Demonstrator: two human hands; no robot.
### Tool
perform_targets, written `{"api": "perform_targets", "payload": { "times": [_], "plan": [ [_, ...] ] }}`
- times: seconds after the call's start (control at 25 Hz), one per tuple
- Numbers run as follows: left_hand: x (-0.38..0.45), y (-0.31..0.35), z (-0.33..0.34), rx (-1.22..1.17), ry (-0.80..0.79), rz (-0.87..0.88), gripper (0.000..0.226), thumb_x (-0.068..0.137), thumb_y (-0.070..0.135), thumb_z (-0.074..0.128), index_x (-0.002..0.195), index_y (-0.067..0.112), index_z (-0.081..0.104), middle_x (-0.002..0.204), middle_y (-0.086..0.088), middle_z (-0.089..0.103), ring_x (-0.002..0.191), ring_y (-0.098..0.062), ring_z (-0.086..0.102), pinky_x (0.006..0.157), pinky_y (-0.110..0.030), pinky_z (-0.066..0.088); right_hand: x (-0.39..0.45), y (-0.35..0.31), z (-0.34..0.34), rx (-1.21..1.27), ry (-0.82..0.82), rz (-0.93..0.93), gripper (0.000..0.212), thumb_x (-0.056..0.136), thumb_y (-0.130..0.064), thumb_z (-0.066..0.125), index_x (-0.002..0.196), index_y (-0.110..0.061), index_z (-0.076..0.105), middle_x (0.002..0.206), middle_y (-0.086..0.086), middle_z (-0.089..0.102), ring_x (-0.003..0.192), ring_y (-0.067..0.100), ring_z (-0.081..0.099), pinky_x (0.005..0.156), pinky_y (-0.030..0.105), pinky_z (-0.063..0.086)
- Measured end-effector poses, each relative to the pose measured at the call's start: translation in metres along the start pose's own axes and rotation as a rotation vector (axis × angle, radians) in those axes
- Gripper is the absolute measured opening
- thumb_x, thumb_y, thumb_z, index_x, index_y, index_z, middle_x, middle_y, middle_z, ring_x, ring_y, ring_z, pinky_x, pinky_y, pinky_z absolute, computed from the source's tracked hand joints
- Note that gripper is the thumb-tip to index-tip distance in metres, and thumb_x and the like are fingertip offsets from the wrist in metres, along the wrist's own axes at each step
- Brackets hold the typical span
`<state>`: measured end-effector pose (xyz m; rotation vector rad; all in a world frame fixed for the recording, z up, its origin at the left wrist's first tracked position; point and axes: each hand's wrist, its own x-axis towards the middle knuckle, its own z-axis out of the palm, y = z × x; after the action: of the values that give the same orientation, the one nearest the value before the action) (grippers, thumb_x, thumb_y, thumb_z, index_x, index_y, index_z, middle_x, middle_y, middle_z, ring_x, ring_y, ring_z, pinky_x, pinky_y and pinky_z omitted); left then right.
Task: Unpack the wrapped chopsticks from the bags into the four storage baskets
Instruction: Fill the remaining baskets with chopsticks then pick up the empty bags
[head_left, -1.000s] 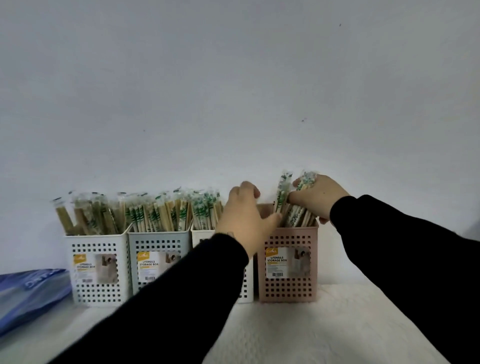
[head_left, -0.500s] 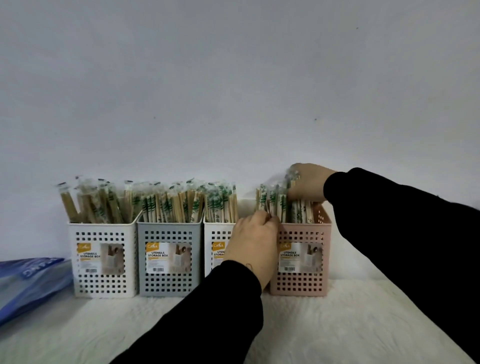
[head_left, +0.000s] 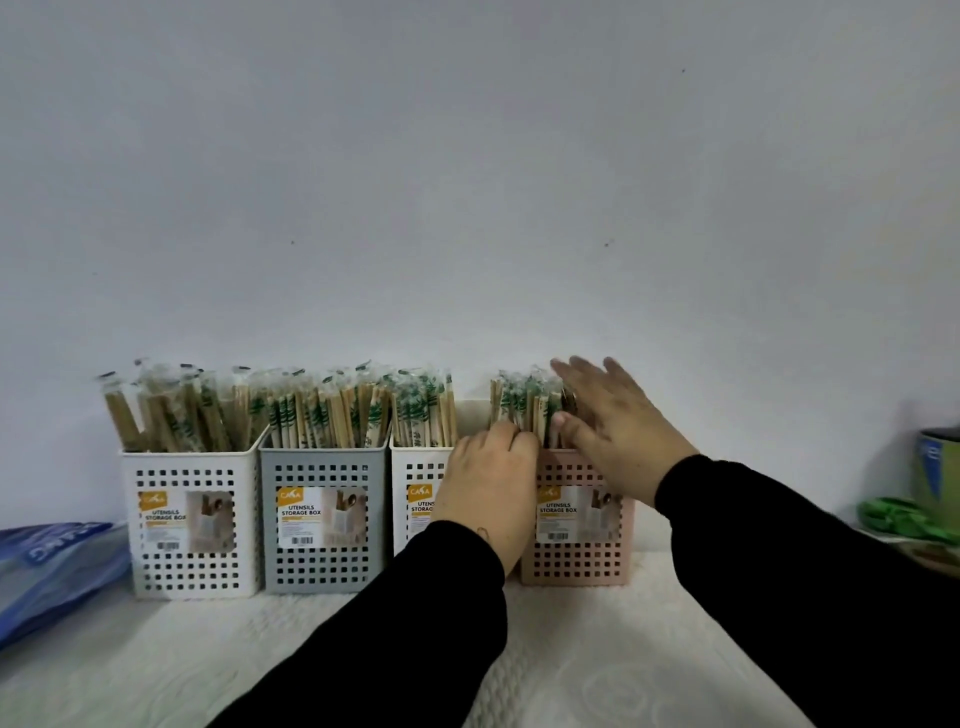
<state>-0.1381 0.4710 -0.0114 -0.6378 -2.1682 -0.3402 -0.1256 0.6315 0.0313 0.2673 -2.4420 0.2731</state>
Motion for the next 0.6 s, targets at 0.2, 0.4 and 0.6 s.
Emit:
{"api": "perform_targets", "payload": {
  "times": [0.2, 0.4, 0.6],
  "plan": [
    [-0.001, 0.000, 0.006, 0.033, 0.070, 0.000, 0.018, 0.087, 0.010, 0.062, 0.102, 0.021, 0.064, 0.103, 0.001, 0.061, 0.093, -0.022, 0.060, 0.085, -0.035, 0.046, -0.033, 0.004, 0.019, 0.625, 0.164, 0.522, 0.039, 0.091, -0.027, 0.041, 0.130, -0.023, 0.041, 0.122, 0.010, 0.054, 0.095, 0.017, 0.057, 0.086, 0.034, 0.047],
    [0.003, -0.001, 0.009, 0.055, 0.082, -0.026, 0.017, 0.089, 0.013, 0.060, 0.101, 0.025, 0.061, 0.108, 0.006, 0.059, 0.102, -0.017, 0.056, 0.088, -0.034, 0.043, -0.034, 0.004, 0.025, 0.668, 0.109, 0.537, 0.018, 0.094, -0.022, 0.035, 0.108, -0.019, 0.046, 0.088, 0.004, 0.060, 0.077, 0.014, 0.055, 0.072, 0.034, 0.047],
    [0.001, -0.001, 0.007, -0.022, 0.076, -0.035, 0.016, 0.093, 0.019, 0.055, 0.107, 0.024, 0.060, 0.112, 0.007, 0.059, 0.104, -0.018, 0.055, 0.092, -0.034, 0.041, -0.033, 0.010, 0.030, 0.781, 0.052, 0.606, 0.024, 0.089, -0.027, 0.038, 0.110, -0.022, 0.050, 0.100, 0.006, 0.064, 0.089, 0.023, 0.061, 0.085, 0.045, 0.053]
  ]
}}
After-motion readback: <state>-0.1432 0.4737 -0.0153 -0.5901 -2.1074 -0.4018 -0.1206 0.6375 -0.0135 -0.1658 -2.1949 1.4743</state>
